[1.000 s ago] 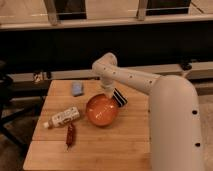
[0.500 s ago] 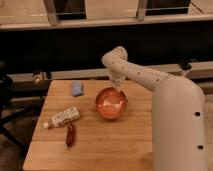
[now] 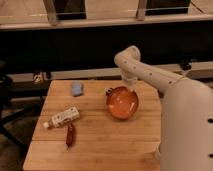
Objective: Drag the ceramic bowl in a circle
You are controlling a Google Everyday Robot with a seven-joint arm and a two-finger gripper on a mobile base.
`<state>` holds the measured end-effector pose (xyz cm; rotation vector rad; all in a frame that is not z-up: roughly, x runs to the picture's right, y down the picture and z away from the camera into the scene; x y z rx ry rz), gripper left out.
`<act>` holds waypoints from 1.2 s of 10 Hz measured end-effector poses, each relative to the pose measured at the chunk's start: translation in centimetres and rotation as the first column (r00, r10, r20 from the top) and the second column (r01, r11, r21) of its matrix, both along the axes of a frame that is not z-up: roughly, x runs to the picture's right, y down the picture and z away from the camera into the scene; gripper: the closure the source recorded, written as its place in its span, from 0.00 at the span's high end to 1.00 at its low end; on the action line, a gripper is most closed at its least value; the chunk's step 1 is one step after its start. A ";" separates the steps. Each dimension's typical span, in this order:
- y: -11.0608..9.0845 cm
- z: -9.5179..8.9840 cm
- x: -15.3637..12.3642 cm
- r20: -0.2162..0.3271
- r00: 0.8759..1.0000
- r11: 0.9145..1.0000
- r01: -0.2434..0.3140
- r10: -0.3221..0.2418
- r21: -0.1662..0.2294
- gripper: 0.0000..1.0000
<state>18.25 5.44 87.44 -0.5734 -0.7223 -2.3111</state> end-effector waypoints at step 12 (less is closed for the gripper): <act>6.4 -6.1 2.2 0.000 0.999 0.999 0.035 -0.035 0.001 0.00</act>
